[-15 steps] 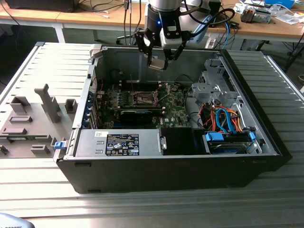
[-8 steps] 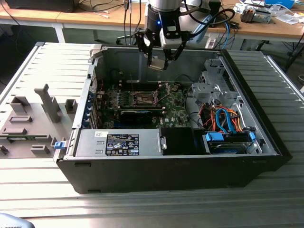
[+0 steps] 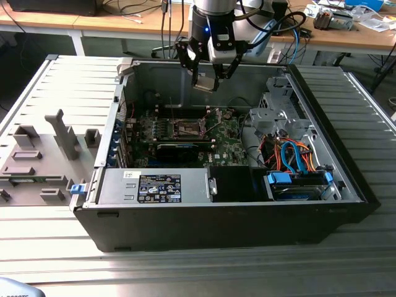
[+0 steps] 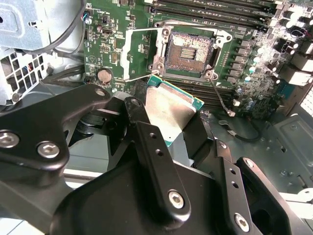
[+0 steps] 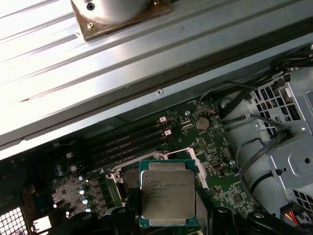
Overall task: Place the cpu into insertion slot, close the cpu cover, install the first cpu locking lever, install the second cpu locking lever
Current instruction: 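Place the cpu into insertion slot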
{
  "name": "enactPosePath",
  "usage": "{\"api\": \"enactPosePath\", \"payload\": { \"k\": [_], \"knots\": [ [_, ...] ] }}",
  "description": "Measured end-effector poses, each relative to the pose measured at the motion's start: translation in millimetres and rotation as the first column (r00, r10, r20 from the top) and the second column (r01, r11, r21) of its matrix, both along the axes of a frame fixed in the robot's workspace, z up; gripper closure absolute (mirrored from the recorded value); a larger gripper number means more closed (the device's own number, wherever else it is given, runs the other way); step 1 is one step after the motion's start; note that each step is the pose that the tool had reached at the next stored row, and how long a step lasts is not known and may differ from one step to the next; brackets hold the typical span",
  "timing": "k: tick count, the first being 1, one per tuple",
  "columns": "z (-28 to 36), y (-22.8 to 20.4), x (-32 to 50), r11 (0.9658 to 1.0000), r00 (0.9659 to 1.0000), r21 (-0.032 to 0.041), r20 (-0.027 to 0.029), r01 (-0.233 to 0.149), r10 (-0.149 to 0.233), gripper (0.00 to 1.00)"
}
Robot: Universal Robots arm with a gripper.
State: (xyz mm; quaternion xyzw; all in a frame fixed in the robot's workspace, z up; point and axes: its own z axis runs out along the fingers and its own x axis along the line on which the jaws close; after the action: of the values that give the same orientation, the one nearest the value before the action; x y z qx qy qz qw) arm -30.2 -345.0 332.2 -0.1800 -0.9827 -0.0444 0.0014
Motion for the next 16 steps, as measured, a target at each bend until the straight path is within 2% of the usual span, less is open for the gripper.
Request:
{"api": "enactPosePath", "payload": {
  "k": [16],
  "knots": [
    [-0.3, 0.0, 0.0, 0.9999, 0.9999, 0.0, 0.0, 0.013, -0.013, 0.46]
  ]
}}
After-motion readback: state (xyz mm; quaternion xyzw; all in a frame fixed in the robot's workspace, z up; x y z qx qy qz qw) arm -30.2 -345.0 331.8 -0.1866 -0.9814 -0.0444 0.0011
